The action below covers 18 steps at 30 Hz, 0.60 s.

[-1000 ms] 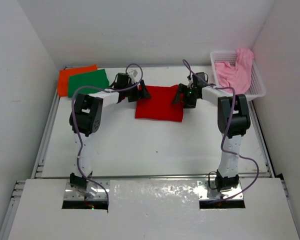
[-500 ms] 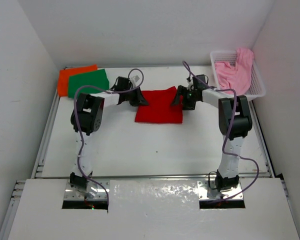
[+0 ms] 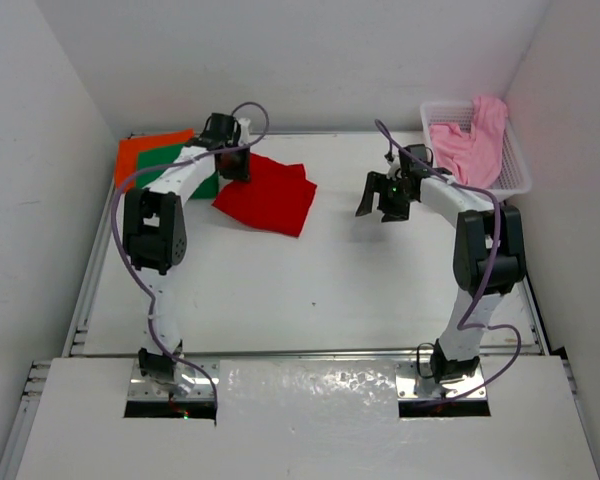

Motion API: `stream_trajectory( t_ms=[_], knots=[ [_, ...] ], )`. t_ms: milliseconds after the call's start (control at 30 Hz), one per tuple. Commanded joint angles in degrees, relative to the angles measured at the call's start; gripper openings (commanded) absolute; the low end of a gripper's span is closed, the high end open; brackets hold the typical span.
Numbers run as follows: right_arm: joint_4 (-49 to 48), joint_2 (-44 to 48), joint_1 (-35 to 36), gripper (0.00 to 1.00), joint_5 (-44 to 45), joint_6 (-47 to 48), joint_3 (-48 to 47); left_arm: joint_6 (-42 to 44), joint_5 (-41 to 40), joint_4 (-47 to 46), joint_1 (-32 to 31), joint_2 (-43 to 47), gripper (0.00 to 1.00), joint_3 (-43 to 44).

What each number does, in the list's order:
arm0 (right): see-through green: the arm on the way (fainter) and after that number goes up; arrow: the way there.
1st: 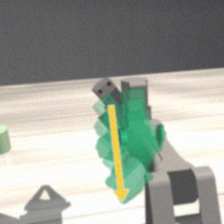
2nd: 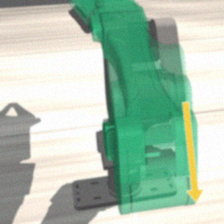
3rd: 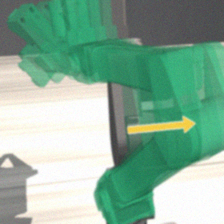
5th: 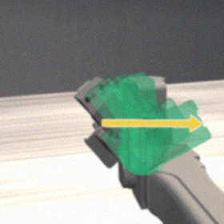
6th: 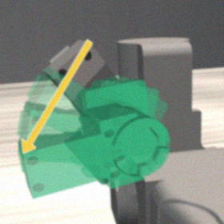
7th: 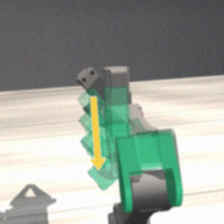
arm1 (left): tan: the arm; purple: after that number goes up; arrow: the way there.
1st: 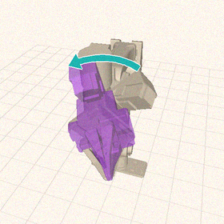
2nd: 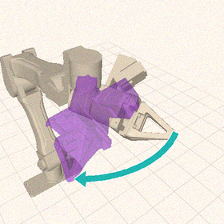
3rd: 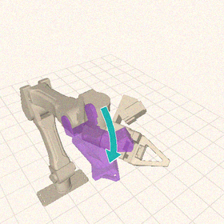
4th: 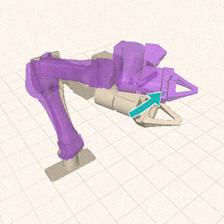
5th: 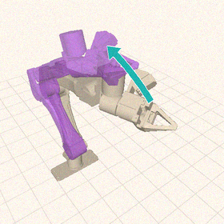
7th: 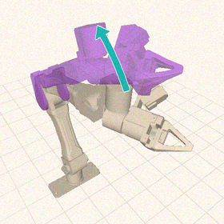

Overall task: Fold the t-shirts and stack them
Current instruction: Put the neatly folded tshirt into the corner of the board with the left arm

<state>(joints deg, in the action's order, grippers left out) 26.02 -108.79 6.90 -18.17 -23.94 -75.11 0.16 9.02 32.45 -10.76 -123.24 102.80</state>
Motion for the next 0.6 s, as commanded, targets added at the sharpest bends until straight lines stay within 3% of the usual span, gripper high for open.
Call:
stream_trajectory(
  t_ms=[0, 233, 400, 567],
  knots=[
    [1.57, 1.39, 0.14, 0.79, 1.04, 1.79, -1.09, 7.56, -5.23, 5.95, 0.13, -0.59, 0.0, 9.32],
    [2.54, 3.84, -0.04, 0.8, 3.14, 2.85, 0.67, 12.49, -8.58, 16.15, 2.76, -6.48, 0.0, 27.61],
    [3.86, 5.08, -0.22, 0.8, 4.11, 3.55, 1.55, 17.32, -8.31, 17.57, 6.36, -7.28, 0.0, 36.49],
    [4.56, 6.31, -0.22, 0.8, 4.64, 3.64, 2.78, 18.38, 3.01, 14.49, 15.93, -4.82, 0.0, 36.68]
  ],
)
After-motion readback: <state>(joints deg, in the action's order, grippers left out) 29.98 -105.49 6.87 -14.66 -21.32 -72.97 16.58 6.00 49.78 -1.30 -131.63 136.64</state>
